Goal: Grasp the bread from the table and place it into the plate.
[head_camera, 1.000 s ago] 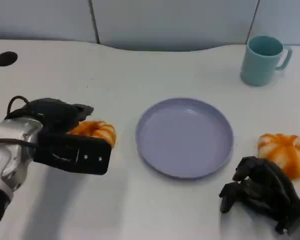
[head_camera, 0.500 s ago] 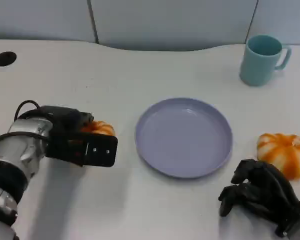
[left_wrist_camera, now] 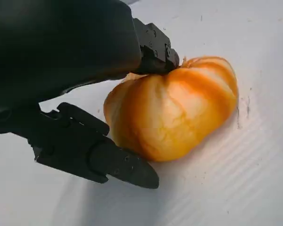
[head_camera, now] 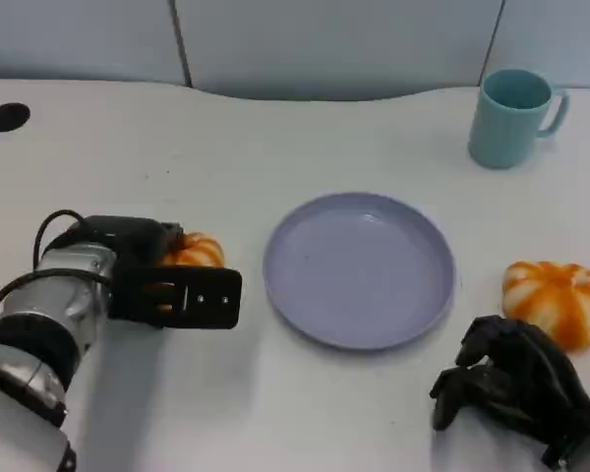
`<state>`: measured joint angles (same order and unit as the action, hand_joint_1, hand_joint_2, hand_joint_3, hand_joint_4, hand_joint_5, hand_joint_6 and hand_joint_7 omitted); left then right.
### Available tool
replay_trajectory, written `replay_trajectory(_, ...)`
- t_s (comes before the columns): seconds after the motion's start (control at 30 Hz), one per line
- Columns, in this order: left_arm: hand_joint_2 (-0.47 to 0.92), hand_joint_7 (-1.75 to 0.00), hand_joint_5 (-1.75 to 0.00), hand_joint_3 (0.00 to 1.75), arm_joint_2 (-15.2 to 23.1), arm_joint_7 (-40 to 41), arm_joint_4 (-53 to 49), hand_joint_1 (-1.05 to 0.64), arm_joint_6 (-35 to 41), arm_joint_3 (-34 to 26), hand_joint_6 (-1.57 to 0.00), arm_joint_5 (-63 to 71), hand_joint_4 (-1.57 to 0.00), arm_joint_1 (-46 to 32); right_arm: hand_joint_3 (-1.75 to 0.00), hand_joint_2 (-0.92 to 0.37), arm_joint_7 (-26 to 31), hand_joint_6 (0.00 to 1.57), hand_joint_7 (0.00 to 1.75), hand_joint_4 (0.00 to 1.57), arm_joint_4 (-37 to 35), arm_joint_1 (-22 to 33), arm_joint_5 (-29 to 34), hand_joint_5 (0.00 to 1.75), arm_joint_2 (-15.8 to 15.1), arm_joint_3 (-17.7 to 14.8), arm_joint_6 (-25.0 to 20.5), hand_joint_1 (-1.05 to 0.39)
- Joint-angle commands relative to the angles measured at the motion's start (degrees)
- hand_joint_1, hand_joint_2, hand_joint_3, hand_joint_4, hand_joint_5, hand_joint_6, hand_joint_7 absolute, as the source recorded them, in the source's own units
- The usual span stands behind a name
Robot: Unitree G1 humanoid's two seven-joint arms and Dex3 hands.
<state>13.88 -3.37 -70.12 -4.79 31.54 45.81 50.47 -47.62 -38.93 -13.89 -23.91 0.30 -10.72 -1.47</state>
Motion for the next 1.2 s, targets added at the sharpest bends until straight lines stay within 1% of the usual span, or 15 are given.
replay_trajectory(0.03,0.83,-0.05,-0.13,0.02,-0.01,2.34,-1.65,-0.23,-0.4,0.36,-0.42,-1.17,-0.3,-1.02,-0.01,-0.48,0.24,1.57,0.46,1.57,0.92,0.76,-0.09,0.64,-1.0,-0.08,-0.14,-1.05)
replay_trajectory(0.07,0.84,-0.04,-0.13,0.01,0.31,4.72,-1.72,-0.22,-1.56,0.57,-0.43,-1.08,-0.31,-1.53,-0.01,-0.48,0.34,1.57,0.46,1.57,1.27,0.94,-0.16,0.64,-1.03,-0.08,-0.38,-1.05)
replay_trajectory(0.1,0.88,-0.1,-0.31,0.05,0.61,6.63,-1.84,-0.23,-2.57,0.83,-0.65,-0.95,-0.58,-1.89,0.0,-0.48,0.6,1.57,0.46,1.57,1.71,1.16,-0.15,0.64,-1.03,-0.05,-0.58,-1.05)
replay_trajectory(0.13,0.9,-0.08,-0.62,0.09,0.8,8.01,-2.0,-0.23,-3.32,1.06,-0.85,-0.89,-0.71,-2.1,0.0,-0.48,0.8,1.57,0.46,1.57,2.05,1.33,-0.15,0.64,-1.03,-0.02,-0.75,-1.05)
replay_trajectory(0.17,0.91,-0.07,-0.74,0.11,0.99,10.28,-2.05,-0.23,-4.01,1.29,-0.92,-0.75,-0.74,-2.48,0.0,-0.48,0.71,1.57,0.46,1.57,2.29,1.48,-0.29,0.65,-1.02,-0.06,-0.87,-1.05)
replay_trajectory(0.23,0.92,-0.1,-1.31,0.09,1.09,12.64,-2.29,-0.28,-4.58,1.65,-1.09,-0.75,-0.75,-2.74,0.0,-0.48,0.53,1.57,0.46,1.57,2.5,1.6,-0.45,0.65,-1.01,-0.12,-1.01,-1.05)
replay_trajectory(0.3,0.92,-0.15,-1.57,0.11,1.41,16.56,-2.18,-0.29,-5.78,1.77,-1.16,-0.77,-0.74,-3.47,0.0,-0.47,0.56,1.57,0.46,1.57,2.6,1.66,-0.44,0.64,-1.03,-0.16,-1.0,-1.05)
replay_trajectory(0.33,0.92,-0.78,-1.67,0.2,1.63,18.38,-2.14,-0.29,-6.51,1.82,-0.94,-0.78,-0.78,-3.8,0.0,-0.48,0.44,1.57,0.46,1.57,2.53,1.66,-0.5,0.64,-1.06,-0.19,-1.05,-1.05)
replay_trajectory(0.37,0.92,-1.25,-1.71,0.27,1.76,19.61,-2.18,-0.29,-7.03,1.89,-0.75,-0.81,-0.79,-3.98,0.0,-0.48,0.34,1.57,0.46,1.57,2.49,1.66,-0.55,0.64,-1.08,-0.22,-1.09,-1.05)
replay_trajectory(0.4,0.92,-1.49,-1.73,0.3,1.82,20.23,-2.31,-0.28,-7.33,1.97,-0.65,-0.84,-0.8,-4.02,0.0,-0.48,0.27,1.57,0.46,1.57,2.46,1.65,-0.59,0.64,-1.1,-0.23,-1.12,-1.05)
replay_trajectory(0.47,0.92,-1.69,-1.74,0.33,1.82,20.7,-2.59,-0.28,-7.64,2.12,-0.57,-0.91,-0.81,-3.97,0.0,-0.47,0.25,1.57,0.45,1.57,2.46,1.66,-0.62,0.64,-1.11,-0.22,-1.16,-1.05)
replay_trajectory(0.87,0.92,-1.75,-1.75,0.34,1.81,21.07,-2.99,-0.28,-7.9,2.46,-0.55,-1.15,-0.81,-3.83,0.0,-0.47,0.26,1.57,0.45,1.57,2.47,1.66,-0.63,0.64,-1.12,-0.21,-1.17,-1.05)
replay_trajectory(0.9,0.92,-1.75,-1.75,0.34,2.03,24.99,-1.34,-0.28,-9.49,-0.26,-0.55,-3.45,-0.81,-3.83,0.0,-0.48,0.46,1.57,0.45,1.57,2.61,1.6,-0.55,0.64,-1.25,-0.21,-1.29,-1.05)
replay_trajectory(1.0,0.69,-1.75,-1.75,0.76,2.33,31.23,1.02,-0.15,-12.14,-4.51,-0.58,-6.85,-0.82,-3.9,0.0,-0.47,0.77,1.57,0.47,1.57,2.9,1.53,-0.43,0.65,-1.44,-0.2,-1.54,-1.05)
replay_trajectory(1.2,0.63,-1.75,-1.75,0.85,2.3,31.87,0.87,-0.14,-12.52,-4.69,-0.58,-6.78,-0.82,-3.99,0.0,-0.47,0.86,1.57,0.48,1.57,3.14,1.61,-0.42,0.65,-1.44,-0.2,-1.74,-1.05)
